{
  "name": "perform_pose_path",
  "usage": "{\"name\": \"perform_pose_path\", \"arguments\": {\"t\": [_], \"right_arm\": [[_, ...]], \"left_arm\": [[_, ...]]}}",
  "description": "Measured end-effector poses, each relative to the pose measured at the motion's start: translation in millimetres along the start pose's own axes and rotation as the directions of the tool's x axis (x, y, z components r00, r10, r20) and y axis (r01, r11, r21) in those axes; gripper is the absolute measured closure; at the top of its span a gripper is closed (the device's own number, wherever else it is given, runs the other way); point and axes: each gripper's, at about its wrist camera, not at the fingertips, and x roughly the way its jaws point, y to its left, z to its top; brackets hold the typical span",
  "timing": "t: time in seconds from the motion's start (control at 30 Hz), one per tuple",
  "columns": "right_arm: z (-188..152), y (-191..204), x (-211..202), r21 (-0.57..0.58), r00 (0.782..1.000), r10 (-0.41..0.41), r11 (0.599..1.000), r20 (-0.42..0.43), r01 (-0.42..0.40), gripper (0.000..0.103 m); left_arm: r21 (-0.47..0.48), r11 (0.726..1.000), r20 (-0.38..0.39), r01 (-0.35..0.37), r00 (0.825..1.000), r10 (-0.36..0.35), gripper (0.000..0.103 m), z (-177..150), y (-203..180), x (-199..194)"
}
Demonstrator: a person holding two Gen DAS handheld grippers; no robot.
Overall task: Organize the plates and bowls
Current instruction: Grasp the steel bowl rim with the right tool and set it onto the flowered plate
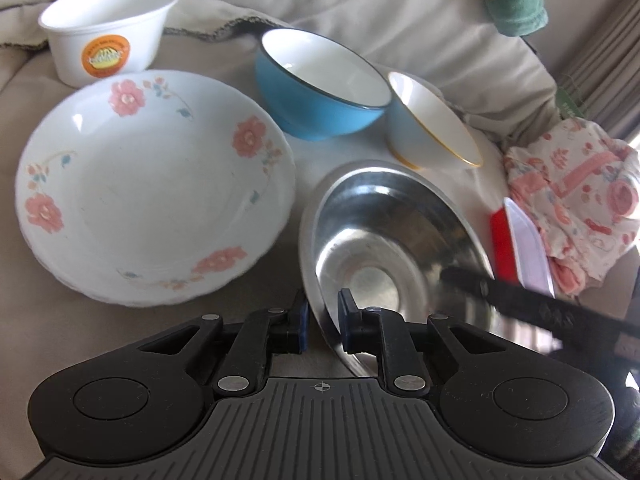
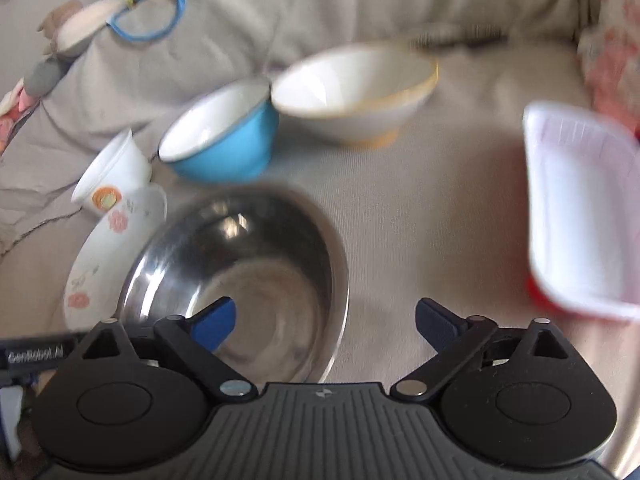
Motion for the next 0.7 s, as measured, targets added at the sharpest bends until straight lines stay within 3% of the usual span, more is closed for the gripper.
{"name": "perform_pose_path", "arguments": {"t": [0.07,0.17,0.37,0.5,0.57,0.7], "right_arm": [[4.9,13.8,-3.7,-0.081,0.997,-0.057,0.995,0.055,0.061,0.019],[13.2,23.8,5.1,-0.107,0.999,-0.033,0.994,0.019,0.035,0.046],[2.0,37.8,3.2,-0.14,0.999,-0.024,0.99,-0.048,0.017,0.048],[-15.4,45.1,-9.8,-0.164,0.996,0.005,0.986,-0.086,-0.019,0.049],[-14.0,50.5,-17.9,-0.158,0.997,0.024,0.987,-0.078,-0.036,0.051],[2.0,80.6,-46.6,-0.231,0.998,0.055,0.972,0.043,-0.043,0.05]], "left_arm": [[-0.018,0.999,-0.006,0.032,0.999,-0.032,0.085,-2.3,4.5,-1.7],[-0.054,0.996,-0.019,0.078,0.997,-0.079,0.084,-7.7,11.4,-4.7],[0.02,0.999,-0.064,0.024,0.998,-0.023,0.083,-27.9,5.8,-25.1],[-0.003,1.0,-0.067,0.027,0.997,-0.027,0.084,-35.3,19.3,-36.0],[-0.009,1.0,-0.028,0.022,0.999,-0.022,0.079,-30.9,22.6,-46.6],[-0.01,0.998,0.104,0.057,0.993,-0.056,0.077,-8.4,30.5,-82.2]]}}
